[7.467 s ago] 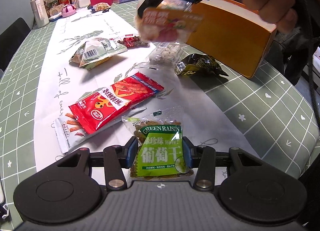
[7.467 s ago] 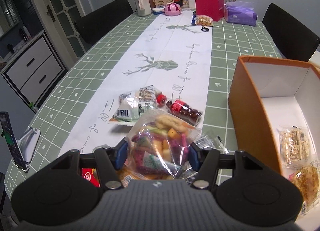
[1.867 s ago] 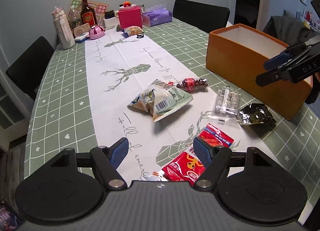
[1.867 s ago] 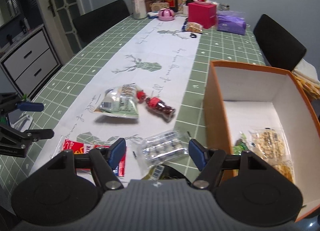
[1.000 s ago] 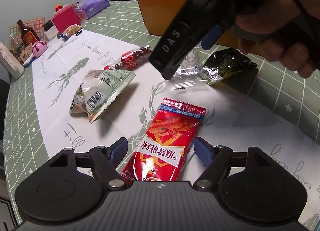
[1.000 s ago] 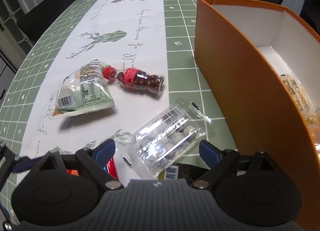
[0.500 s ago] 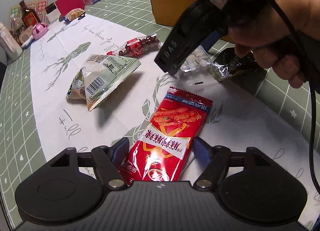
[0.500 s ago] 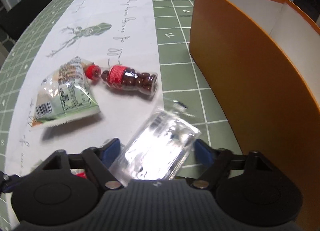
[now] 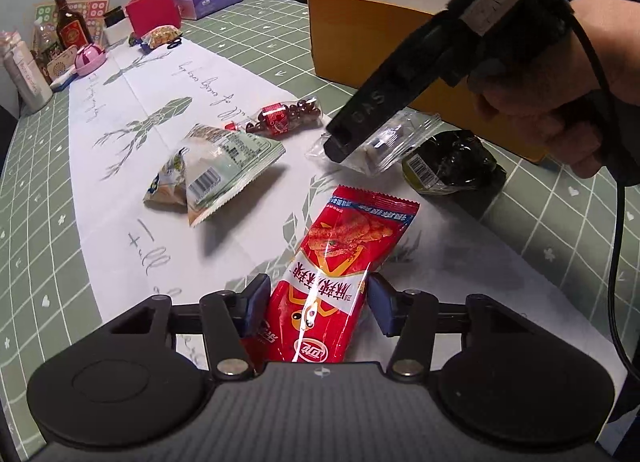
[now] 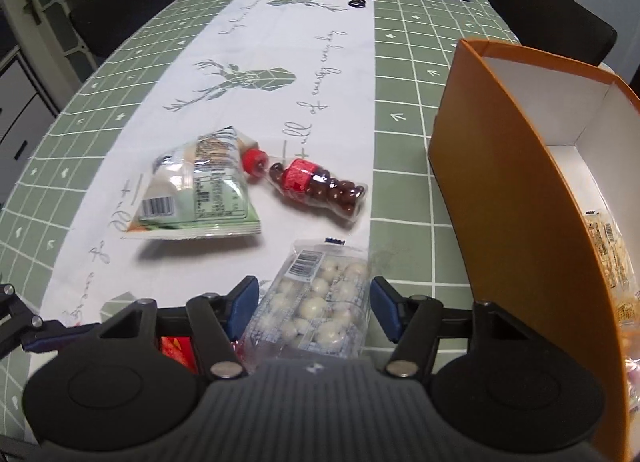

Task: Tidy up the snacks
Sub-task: 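Grasp the red spicy-strip packet with the left tool while the right tool grasps the clear quail-egg pack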

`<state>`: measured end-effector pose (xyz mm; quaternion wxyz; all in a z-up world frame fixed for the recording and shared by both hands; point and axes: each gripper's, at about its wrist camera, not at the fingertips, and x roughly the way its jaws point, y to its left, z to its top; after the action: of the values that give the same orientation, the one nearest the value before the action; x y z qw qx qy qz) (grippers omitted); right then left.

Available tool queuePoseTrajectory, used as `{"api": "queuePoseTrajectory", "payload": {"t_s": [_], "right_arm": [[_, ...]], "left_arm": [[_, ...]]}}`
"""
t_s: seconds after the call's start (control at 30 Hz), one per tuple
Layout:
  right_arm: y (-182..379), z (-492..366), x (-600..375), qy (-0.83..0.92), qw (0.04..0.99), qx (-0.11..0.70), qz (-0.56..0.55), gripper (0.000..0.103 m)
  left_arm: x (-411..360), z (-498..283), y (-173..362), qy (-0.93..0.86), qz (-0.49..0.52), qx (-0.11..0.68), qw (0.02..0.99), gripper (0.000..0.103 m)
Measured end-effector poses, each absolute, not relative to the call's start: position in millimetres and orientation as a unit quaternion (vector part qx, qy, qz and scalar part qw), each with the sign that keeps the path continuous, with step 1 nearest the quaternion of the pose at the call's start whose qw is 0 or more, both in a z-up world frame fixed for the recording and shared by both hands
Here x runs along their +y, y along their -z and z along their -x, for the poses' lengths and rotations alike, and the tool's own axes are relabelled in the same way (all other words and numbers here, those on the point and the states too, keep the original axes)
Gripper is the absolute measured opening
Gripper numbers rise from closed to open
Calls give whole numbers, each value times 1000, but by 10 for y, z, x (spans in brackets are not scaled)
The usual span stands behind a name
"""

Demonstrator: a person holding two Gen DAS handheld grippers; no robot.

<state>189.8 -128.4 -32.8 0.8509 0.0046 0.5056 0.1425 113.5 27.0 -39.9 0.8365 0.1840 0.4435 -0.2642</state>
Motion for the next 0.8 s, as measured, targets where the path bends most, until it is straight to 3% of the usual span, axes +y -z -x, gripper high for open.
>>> {"api": "queuePoseTrajectory", "payload": {"t_s": [0.37,0.8], "right_arm": [[317,-1560,-1365,-234,825,514,15,55],[537,-768,-1281,-329,794,478,185,55]], "left_arm": [[529,-783,431,282,-162,462,825,59],[469,-253,634,320,-196,473,797,61]]}}
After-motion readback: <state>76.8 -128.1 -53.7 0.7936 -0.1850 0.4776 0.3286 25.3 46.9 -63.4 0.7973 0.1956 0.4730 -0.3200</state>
